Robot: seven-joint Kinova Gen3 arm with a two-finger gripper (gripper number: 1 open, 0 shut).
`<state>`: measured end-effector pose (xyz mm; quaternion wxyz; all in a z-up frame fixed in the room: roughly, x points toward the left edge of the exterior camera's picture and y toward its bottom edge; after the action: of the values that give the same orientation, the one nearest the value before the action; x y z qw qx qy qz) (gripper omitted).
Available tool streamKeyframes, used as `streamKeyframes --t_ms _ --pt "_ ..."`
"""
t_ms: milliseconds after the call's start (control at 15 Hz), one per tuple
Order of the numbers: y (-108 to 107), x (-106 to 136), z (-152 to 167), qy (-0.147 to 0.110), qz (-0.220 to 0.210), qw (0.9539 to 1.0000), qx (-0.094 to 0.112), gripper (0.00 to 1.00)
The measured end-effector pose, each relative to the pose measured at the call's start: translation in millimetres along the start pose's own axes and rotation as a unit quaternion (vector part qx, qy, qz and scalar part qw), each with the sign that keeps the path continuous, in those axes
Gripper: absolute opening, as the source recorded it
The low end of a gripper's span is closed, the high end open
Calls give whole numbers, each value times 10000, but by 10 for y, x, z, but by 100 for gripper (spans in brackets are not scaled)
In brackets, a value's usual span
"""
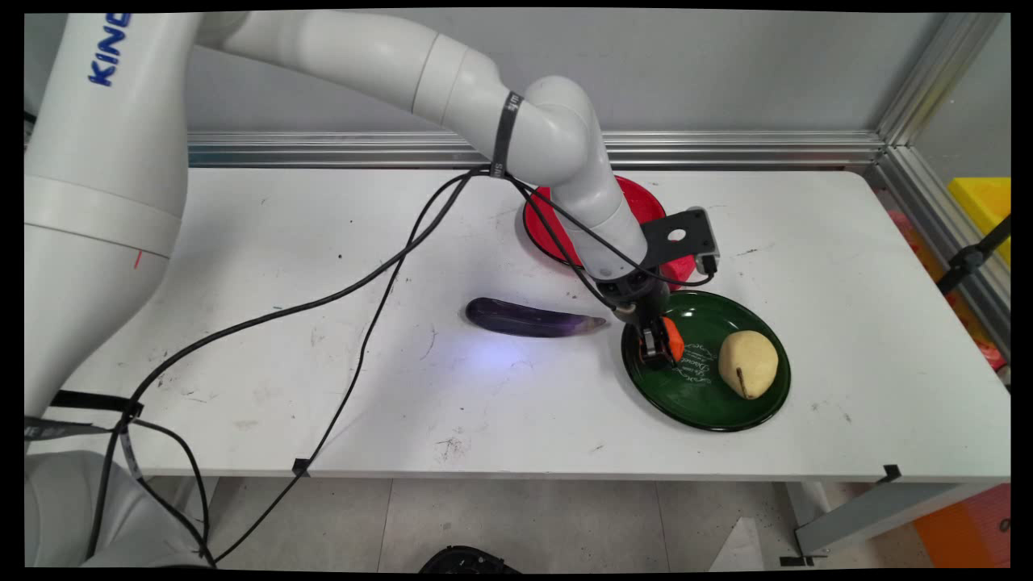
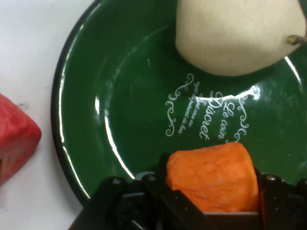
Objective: Place the picked object on the table
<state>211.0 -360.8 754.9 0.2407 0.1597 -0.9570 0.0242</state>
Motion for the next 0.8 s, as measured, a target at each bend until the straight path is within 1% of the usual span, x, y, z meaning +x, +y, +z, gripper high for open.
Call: streamKeyframes --t_ms 200,400,600,800 --pt "43 20 -166 101 107 9999 -19 0" --pt "101 30 -438 217 186 9996 -1 0" --pt "154 -9 -729 283 212 9994 57 0" --pt "206 -104 -1021 304 197 9993 125 0"
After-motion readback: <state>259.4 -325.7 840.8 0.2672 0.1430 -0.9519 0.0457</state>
